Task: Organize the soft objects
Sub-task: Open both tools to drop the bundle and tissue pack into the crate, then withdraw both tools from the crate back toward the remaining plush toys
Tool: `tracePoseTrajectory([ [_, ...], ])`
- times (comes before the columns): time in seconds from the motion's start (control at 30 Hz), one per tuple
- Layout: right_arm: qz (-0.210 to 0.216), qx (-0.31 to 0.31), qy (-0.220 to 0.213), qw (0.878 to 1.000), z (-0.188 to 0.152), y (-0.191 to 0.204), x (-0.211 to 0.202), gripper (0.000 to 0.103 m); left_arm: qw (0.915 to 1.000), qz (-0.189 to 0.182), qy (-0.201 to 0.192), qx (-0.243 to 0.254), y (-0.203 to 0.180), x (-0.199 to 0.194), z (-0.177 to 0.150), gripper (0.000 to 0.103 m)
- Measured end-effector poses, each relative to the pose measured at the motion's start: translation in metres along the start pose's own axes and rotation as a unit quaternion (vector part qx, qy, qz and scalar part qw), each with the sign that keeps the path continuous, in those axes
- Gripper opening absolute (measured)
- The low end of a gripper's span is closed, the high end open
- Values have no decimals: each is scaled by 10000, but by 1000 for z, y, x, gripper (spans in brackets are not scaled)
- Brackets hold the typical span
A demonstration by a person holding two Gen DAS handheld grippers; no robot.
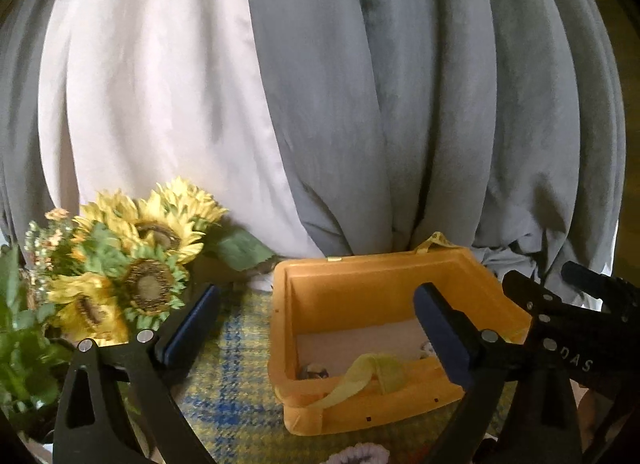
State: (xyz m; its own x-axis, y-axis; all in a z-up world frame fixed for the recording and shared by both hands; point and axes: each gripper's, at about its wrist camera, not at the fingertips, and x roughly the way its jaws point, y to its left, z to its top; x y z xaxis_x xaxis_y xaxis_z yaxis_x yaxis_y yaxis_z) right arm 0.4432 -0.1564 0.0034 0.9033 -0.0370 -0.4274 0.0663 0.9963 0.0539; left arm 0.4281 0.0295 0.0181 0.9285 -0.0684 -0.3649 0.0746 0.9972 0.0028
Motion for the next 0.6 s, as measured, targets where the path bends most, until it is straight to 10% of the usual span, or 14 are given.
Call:
tracePoseTrajectory([
  [0.6, -324, 91, -385, 9987, -29, -7, -94, 88, 9991, 25, -323, 286, -3, -93, -23, 101],
])
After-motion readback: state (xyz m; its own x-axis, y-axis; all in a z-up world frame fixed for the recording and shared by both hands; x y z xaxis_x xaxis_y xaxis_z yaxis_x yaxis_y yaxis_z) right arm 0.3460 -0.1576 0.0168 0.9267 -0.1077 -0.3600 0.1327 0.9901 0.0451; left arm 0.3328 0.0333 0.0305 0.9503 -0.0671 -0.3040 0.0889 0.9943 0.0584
